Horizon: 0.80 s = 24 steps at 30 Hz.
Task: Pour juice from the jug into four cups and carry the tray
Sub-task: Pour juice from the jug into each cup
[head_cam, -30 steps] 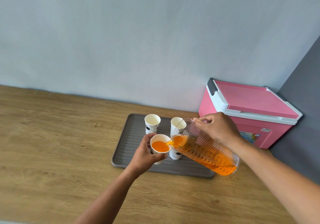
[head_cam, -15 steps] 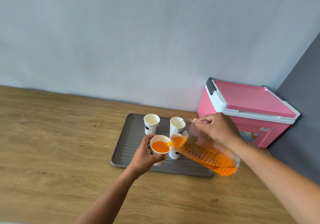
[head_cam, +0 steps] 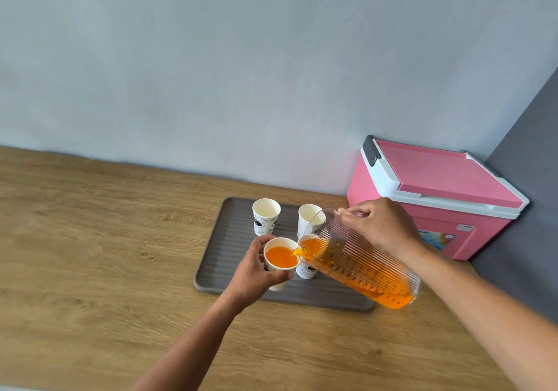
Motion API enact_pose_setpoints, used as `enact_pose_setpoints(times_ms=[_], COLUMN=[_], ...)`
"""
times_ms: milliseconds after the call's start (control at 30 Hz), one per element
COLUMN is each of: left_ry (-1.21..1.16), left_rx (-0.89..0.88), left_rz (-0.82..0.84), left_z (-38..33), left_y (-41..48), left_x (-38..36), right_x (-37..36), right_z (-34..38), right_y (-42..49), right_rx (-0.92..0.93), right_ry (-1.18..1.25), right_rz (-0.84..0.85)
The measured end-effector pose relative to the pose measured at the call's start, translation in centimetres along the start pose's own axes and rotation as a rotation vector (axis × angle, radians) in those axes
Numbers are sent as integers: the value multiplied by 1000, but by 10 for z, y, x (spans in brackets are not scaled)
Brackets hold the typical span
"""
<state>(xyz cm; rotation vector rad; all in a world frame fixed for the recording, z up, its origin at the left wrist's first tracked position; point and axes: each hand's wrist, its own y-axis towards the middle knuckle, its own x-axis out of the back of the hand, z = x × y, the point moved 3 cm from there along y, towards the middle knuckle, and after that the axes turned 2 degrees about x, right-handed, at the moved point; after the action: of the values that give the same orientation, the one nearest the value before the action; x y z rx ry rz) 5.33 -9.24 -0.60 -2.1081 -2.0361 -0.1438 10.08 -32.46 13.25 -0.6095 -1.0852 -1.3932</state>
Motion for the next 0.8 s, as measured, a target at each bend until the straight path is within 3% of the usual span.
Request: enact_pose_setpoints(times_ms=[800], left_ry=[13], left_rx=[9], left_rz=[-7], left_z=[6], left_y=[8], left_x=[3], right_x=[-10], right_z=[-1], right_y=[9], right_rx=[4], right_ry=[-30], right_rz=[8])
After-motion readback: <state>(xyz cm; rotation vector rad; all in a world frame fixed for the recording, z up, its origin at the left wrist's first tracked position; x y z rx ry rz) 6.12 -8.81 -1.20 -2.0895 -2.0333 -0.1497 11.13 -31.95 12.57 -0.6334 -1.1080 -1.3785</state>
